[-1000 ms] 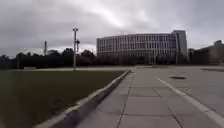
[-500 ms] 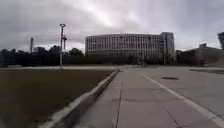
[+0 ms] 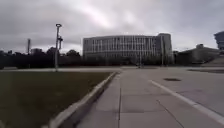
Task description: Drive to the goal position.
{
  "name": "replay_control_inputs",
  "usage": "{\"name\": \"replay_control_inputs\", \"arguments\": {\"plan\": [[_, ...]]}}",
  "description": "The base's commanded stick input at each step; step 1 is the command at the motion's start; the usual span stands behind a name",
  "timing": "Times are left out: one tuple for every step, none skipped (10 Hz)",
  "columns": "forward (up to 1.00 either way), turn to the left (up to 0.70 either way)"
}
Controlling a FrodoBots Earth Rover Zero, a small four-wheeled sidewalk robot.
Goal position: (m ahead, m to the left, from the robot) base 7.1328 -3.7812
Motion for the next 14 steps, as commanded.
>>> {"name": "replay_control_inputs", "arguments": {"plan": [[0.70,0.00],[0.70,0.00],[0.70,0.00],[0.70,0.00],[0.70,0.00],[0.70,0.00],[0.70,0.00],[0.70,0.00],[0.70,0.00],[0.70,0.00],[0.70,0.00],[0.70,0.00],[0.70,0.00],[0.70,0.00]]}}
